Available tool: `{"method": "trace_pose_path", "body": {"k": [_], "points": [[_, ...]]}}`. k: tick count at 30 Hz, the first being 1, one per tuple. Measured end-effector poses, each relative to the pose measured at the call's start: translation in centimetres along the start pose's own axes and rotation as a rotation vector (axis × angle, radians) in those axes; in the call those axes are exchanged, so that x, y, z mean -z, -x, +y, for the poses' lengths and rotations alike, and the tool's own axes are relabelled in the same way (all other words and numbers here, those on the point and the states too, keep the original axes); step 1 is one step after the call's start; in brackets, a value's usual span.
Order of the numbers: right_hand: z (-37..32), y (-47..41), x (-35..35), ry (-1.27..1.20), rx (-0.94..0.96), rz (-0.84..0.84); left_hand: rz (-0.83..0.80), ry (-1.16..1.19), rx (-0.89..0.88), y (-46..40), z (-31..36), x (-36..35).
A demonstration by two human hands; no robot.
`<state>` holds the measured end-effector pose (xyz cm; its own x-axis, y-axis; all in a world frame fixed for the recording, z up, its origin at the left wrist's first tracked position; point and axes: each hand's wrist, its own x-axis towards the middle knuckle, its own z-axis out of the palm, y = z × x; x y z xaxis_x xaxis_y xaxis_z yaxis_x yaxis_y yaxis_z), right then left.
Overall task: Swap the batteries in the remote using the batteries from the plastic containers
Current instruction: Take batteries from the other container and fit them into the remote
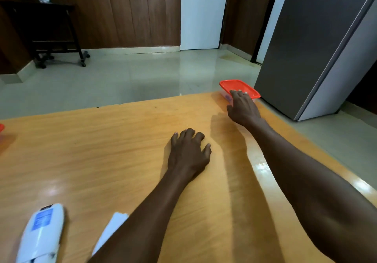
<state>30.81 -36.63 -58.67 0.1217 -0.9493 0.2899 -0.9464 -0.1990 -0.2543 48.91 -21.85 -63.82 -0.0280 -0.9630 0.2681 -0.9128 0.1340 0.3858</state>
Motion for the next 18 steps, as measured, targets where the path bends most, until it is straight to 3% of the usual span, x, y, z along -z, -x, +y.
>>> {"method": "trace_pose_path", "body": {"k": [6,12,18], "points": [[-6.3,9.7,2.2,-0.161,0.087,-0.033,0.039,0.250,0.119,2.1,0.1,3.8],[-14.9,17.9,2.8,-0.246,0.261,-0.032,0.139,0.109,0.095,10.2,-5.6,11.0],[-26.8,22.2,1.4,-0.380,0.413,-0.053,0.297,0.018,0.237,19.1,-12.8,20.0]]}}
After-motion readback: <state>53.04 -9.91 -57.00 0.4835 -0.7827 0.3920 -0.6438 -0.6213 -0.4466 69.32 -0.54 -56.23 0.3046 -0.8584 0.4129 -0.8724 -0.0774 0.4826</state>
